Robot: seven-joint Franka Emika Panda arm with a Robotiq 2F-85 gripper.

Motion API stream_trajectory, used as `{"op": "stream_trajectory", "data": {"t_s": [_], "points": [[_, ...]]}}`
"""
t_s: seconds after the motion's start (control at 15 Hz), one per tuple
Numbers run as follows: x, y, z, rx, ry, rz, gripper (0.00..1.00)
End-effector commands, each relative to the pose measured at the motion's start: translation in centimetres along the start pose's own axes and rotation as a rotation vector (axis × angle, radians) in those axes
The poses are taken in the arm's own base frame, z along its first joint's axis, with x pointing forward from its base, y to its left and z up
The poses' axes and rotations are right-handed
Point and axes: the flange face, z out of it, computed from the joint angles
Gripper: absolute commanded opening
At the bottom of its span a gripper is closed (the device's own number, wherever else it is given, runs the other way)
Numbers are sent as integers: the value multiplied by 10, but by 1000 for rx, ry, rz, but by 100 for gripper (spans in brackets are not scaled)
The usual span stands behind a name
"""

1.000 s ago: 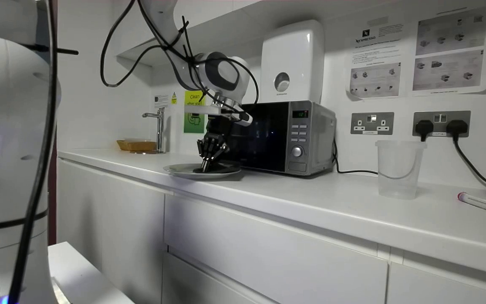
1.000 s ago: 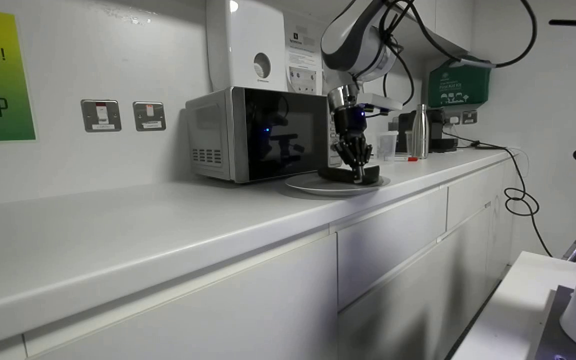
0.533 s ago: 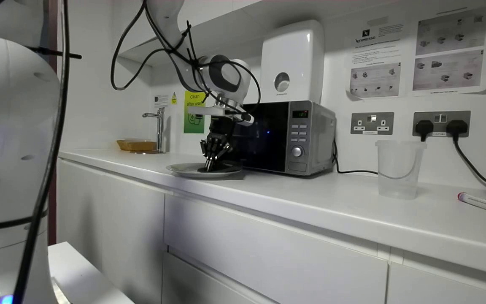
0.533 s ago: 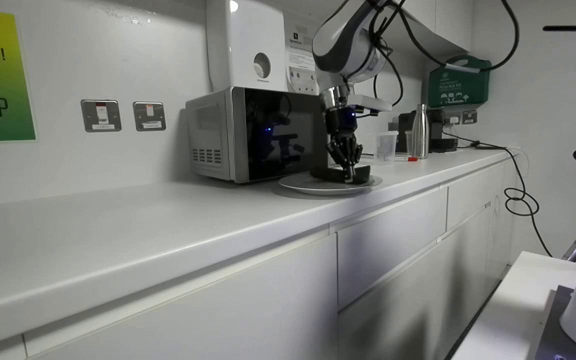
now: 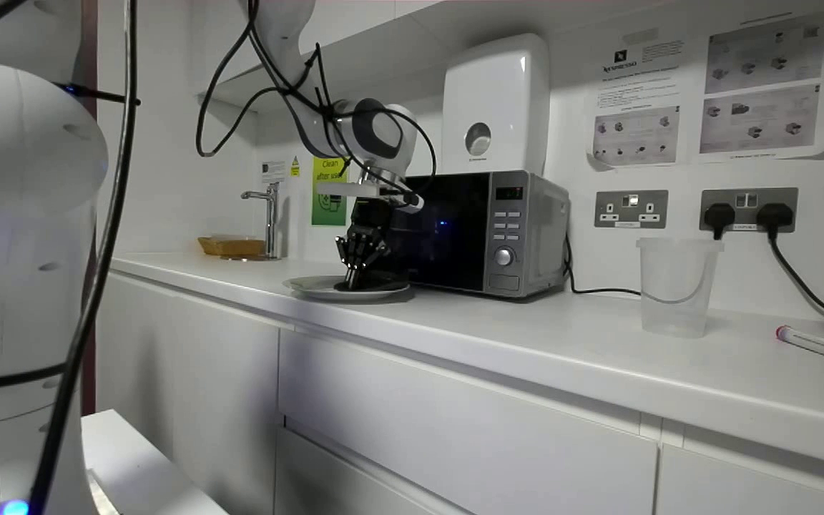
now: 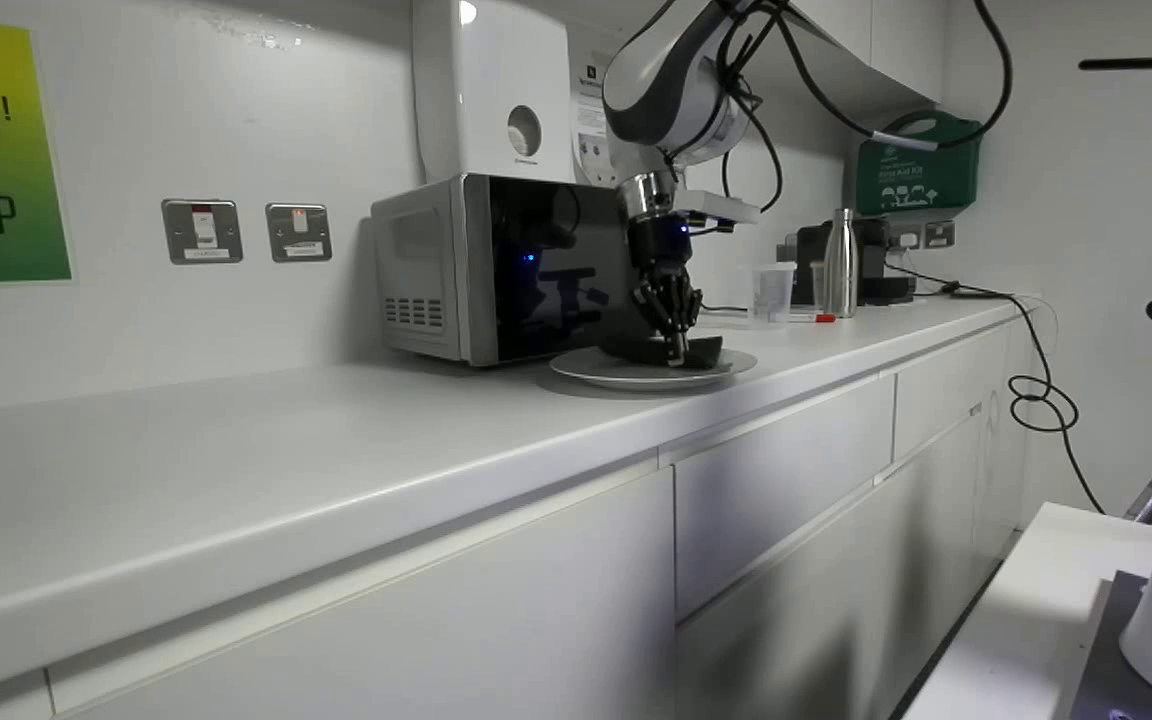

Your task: Pick up the towel from the table, wipe the plate with it and put the towel back on the table.

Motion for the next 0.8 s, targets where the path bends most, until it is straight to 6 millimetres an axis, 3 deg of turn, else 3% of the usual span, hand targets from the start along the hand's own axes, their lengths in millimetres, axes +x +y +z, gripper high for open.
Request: {"op": "stream_trajectory", "data": {"t_s": [0.0, 0.73], "points": [[12, -14, 9, -14, -29, -33, 1], [-3, -51, 13, -28, -32, -135, 1]]}}
